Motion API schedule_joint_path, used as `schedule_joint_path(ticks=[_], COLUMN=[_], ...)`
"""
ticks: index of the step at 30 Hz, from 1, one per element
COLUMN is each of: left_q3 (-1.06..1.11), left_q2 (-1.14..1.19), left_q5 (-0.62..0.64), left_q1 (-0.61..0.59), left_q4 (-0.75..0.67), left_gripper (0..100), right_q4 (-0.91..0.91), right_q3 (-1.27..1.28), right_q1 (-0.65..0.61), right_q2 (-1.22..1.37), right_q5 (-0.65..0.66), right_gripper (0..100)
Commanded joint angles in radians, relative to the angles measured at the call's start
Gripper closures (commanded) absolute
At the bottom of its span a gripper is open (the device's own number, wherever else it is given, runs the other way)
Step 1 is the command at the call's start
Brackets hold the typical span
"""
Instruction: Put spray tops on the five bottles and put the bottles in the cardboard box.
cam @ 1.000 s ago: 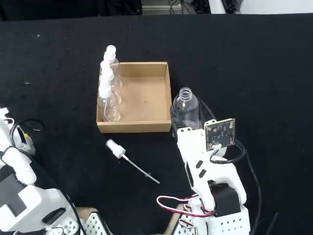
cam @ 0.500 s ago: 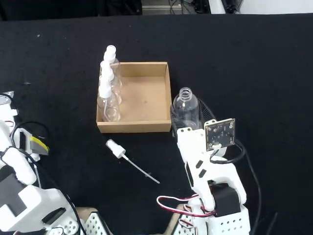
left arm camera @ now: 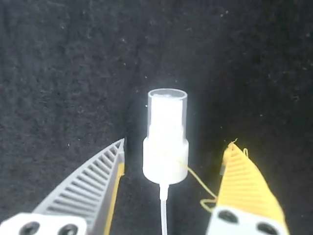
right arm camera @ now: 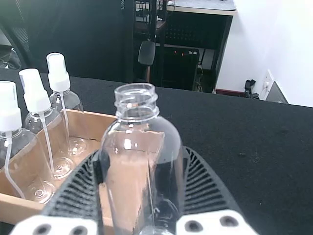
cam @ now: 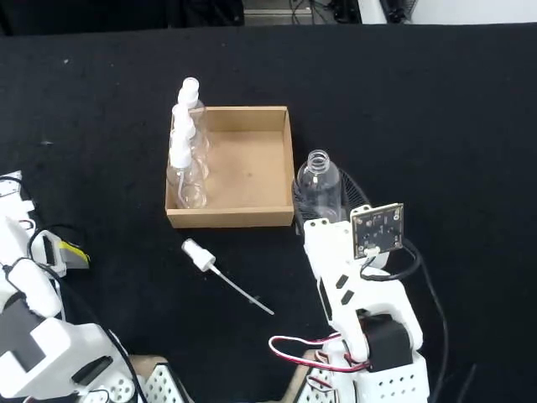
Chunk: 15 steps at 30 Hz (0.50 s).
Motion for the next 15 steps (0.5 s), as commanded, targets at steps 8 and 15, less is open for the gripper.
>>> schedule_joint_path(ticks=[8, 15], left_q3=[-0.038, -0.071], left_q2=[-0.020, -0.009], left_q5=[0.009, -0.009], left_q1=[0.024, 0.030], left_q4=[0.086, 0.098], left_gripper=[95, 96], right_q4=[-0.023, -0.023], right_q3=[-0.027, -0.027], right_q1=[0.014, 0.014], right_q2=[-0.013, -0.013], right_q5=[0.000, 0.000], right_gripper=[98.5, 98.5])
